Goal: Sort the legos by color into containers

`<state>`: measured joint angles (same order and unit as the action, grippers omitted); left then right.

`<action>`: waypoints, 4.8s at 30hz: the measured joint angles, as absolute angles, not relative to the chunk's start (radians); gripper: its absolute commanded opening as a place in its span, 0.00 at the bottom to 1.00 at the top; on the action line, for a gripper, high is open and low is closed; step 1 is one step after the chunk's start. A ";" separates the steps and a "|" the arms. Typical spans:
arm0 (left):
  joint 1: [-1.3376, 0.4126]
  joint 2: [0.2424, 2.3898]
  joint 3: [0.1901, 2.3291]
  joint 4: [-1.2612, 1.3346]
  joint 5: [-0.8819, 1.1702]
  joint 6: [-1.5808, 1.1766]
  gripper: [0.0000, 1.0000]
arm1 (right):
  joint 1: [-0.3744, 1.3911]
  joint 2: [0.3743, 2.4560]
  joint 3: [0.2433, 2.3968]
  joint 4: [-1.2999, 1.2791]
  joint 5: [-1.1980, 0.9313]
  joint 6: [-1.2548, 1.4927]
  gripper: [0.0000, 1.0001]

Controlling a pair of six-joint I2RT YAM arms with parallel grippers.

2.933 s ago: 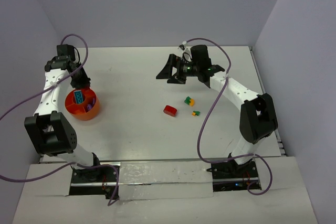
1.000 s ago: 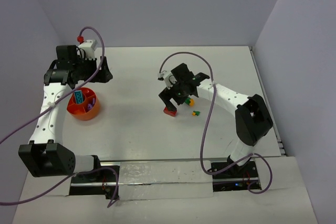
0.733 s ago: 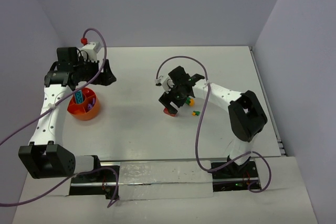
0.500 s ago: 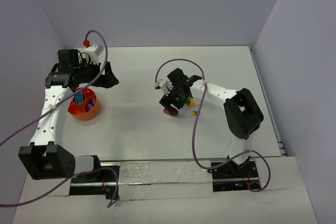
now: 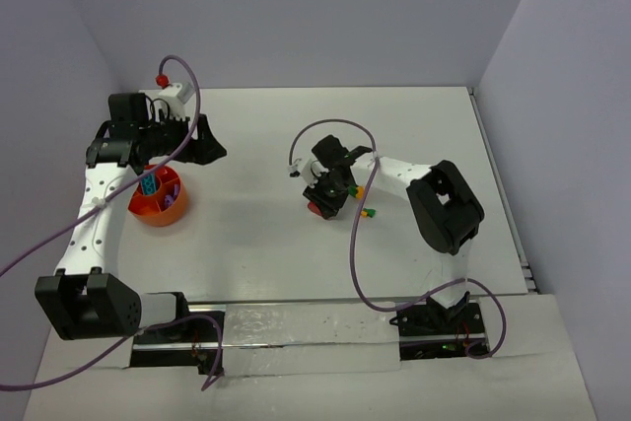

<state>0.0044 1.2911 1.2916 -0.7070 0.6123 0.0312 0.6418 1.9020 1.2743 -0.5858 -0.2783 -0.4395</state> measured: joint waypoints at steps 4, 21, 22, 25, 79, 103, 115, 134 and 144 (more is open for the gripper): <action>0.005 1.291 1.266 -0.687 0.634 -0.034 0.88 | 0.642 1.903 1.273 -0.581 -0.294 -0.455 0.00; 0.023 1.286 1.092 -0.645 0.793 -0.271 0.99 | 0.731 1.670 1.381 -0.496 -0.489 -0.319 0.00; 0.016 1.286 1.092 -0.636 0.797 -0.282 0.99 | 0.746 1.670 1.398 -0.490 -0.494 -0.311 0.00; -0.020 1.286 1.092 -0.614 0.805 -0.316 0.99 | 0.785 1.672 1.428 -0.483 -0.504 -0.290 0.00; -0.171 1.388 1.123 -0.654 0.986 -0.294 0.00 | 0.862 1.707 1.505 -0.493 -0.449 -0.268 1.00; 0.228 1.674 1.738 -1.043 0.361 0.216 0.00 | 0.787 1.706 1.471 -0.493 -0.504 -0.191 1.00; 0.260 1.782 1.777 -1.047 0.215 0.229 0.00 | 0.779 1.706 1.447 -0.492 -0.526 -0.182 1.00; 0.273 1.860 1.798 -1.110 0.168 0.198 0.00 | 0.762 1.706 1.446 -0.490 -0.553 -0.180 1.00; 0.273 1.861 1.771 -1.125 0.168 0.194 0.00 | 0.754 1.706 1.446 -0.491 -0.566 -0.180 1.00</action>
<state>0.2726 1.8610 1.7713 -1.1255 0.1680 0.1944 0.7540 1.7061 1.4460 -0.4905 -0.5657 -0.1802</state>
